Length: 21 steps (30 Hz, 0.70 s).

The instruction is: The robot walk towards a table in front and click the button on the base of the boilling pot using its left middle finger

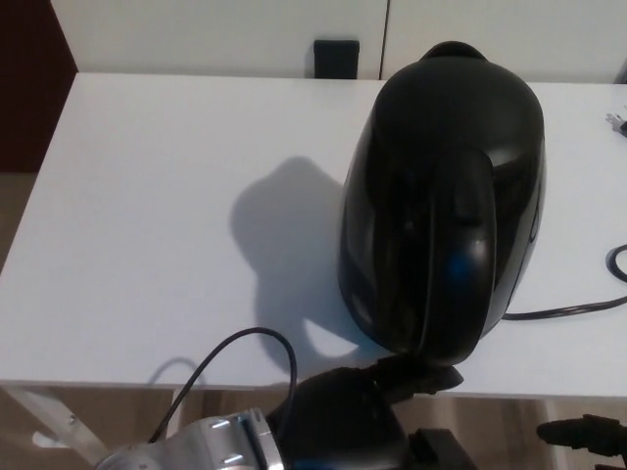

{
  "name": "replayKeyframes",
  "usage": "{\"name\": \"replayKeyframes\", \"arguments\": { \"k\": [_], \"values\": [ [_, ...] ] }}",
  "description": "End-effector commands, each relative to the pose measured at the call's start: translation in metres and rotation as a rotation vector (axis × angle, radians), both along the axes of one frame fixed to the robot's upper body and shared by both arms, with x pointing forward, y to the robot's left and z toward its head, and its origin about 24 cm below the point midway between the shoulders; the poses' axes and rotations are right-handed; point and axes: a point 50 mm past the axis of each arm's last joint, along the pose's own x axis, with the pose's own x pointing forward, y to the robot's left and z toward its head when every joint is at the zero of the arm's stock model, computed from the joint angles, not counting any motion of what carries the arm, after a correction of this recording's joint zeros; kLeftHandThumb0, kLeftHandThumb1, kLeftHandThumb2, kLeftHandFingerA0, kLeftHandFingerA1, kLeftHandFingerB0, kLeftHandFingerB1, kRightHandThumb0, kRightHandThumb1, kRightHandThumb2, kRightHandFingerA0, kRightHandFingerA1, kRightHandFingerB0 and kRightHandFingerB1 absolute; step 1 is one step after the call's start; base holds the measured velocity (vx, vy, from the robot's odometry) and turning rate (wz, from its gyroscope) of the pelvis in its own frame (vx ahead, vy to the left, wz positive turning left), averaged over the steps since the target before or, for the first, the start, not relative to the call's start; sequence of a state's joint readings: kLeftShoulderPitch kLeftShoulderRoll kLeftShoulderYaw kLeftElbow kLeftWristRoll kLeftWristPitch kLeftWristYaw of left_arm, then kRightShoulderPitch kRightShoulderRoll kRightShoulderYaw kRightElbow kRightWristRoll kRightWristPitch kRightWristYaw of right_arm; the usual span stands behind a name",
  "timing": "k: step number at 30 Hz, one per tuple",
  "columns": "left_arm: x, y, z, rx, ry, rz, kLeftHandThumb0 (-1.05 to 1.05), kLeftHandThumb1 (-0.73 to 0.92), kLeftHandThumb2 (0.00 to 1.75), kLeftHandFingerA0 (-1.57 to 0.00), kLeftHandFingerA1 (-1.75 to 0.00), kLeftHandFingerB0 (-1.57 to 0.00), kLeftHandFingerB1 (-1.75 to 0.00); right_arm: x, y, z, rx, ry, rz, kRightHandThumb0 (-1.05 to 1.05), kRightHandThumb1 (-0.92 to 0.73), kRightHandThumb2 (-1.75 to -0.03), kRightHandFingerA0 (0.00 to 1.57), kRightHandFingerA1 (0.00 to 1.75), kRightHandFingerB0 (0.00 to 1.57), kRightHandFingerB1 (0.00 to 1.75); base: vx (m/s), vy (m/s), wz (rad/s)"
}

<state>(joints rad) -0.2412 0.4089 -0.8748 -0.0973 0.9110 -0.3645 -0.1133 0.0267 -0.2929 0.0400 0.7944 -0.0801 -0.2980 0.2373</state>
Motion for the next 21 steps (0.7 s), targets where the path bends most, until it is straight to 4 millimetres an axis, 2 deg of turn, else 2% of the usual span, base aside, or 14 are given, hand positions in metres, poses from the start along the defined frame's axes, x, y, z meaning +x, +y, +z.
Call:
{"name": "replayKeyframes", "arguments": {
  "k": [1,2,3,4,5,6,8,9,11,12,13,16,17,21],
  "values": [
    [-0.003,0.001,-0.007,0.049,-0.21,-0.135,-0.88,0.71,0.7,-0.37,-0.36,-0.33,-0.36,0.003,-0.009,0.007,-0.015,0.001,0.061,-0.41,-0.6,-0.58,0.69,0.55,0.57,0.44,0.0,0.0,0.0],
    [-0.003,0.001,-0.007,0.047,-0.208,-0.132,-0.88,0.7,0.69,-0.37,-0.37,-0.33,-0.36,0.003,-0.01,0.006,-0.009,0.003,0.047,-0.46,-0.48,-0.77,0.61,0.62,0.49,0.54,0.0,0.0,0.0],
    [-0.003,0.001,-0.007,0.046,-0.208,-0.132,-0.88,0.7,0.69,-0.37,-0.37,-0.33,-0.36,0.004,-0.011,0.006,-0.008,0.006,0.041,-0.46,-0.48,-0.77,0.61,0.62,0.49,0.54,0.0,0.0,0.0],
    [-0.003,0.001,-0.008,0.05,-0.208,-0.131,-0.87,0.71,0.68,-0.37,-0.36,-0.33,-0.35,0.004,-0.01,0.006,0.0,0.007,0.034,-0.38,-0.59,-0.57,0.68,0.54,0.56,0.44,0.0,0.0,0.0],
    [-0.002,0.002,-0.01,0.048,-0.21,-0.129,-0.85,0.64,1.02,-0.33,-0.49,-0.22,-0.43,0.005,-0.009,0.006,0.001,0.006,0.034,-0.38,-0.59,-0.57,0.68,0.54,0.56,0.44,0.0,0.0,0.0],
    [-0.002,0.002,-0.01,0.047,-0.21,-0.127,-0.88,0.7,0.7,-0.38,-0.36,-0.33,-0.36,0.005,-0.008,0.007,-0.008,-0.001,0.05,-0.49,-0.48,-0.78,0.62,0.61,0.48,0.53,0.0,0.0,0.0],
    [-0.002,0.003,-0.012,0.051,-0.207,-0.123,-0.88,0.71,0.7,-0.37,-0.36,-0.32,-0.36,0.005,-0.006,0.01,-0.024,-0.016,0.08,-0.49,-0.49,-0.79,0.63,0.61,0.48,0.53,0.0,0.0,0.0],
    [-0.001,0.003,-0.013,0.05,-0.205,-0.123,-0.87,0.69,0.69,-0.4,-0.36,-0.35,-0.36,0.005,-0.006,0.009,-0.027,-0.01,0.062,-0.4,-0.57,-0.57,0.66,0.51,0.53,0.42,0.0,0.0,0.0],
    [-0.001,0.005,-0.016,0.051,-0.199,-0.124,-0.87,0.7,0.7,-0.39,-0.37,-0.34,-0.36,0.006,-0.008,0.006,-0.013,0.01,0.024,-0.37,-0.55,-0.57,0.66,0.51,0.54,0.43,0.0,0.0,0.0],
    [-0.001,0.005,-0.017,0.06,-0.196,-0.124,-0.87,0.71,0.7,-0.38,-0.37,-0.33,-0.36,0.006,-0.009,0.006,0.01,0.017,0.03,-0.43,-0.47,-0.76,0.62,0.6,0.5,0.53,0.0,0.0,0.0],
    [-0.001,0.006,-0.019,0.064,-0.196,-0.124,-0.87,0.71,0.7,-0.37,-0.37,-0.34,-0.36,0.007,-0.01,0.006,0.002,0.022,0.038,-0.51,-0.47,-0.79,0.61,0.6,0.49,0.53,0.0,0.0,0.0],
    [-0.001,0.008,-0.02,0.067,-0.202,-0.119,-0.87,0.73,0.69,-0.36,-0.37,-0.33,-0.35,0.008,-0.011,0.005,-0.017,0.032,0.038,-0.47,-0.49,-0.8,0.66,0.61,0.52,0.55,0.0,0.0,0.0],
    [0.0,0.01,-0.022,0.064,-0.194,-0.108,-0.86,0.73,0.68,-0.36,-0.36,-0.33,-0.35,0.008,-0.009,0.005,0.015,0.025,0.025,-0.42,-0.61,-0.59,0.76,0.52,0.6,0.44,0.0,0.0,0.0],
    [0.002,0.013,-0.025,0.049,-0.179,-0.097,-0.82,0.77,0.64,-0.36,-0.35,-0.35,-0.34,0.01,-0.01,0.004,0.007,0.038,0.018,-0.43,-0.62,-0.57,0.74,0.48,0.58,0.41,0.0,0.0,0.0]
  ]
}}
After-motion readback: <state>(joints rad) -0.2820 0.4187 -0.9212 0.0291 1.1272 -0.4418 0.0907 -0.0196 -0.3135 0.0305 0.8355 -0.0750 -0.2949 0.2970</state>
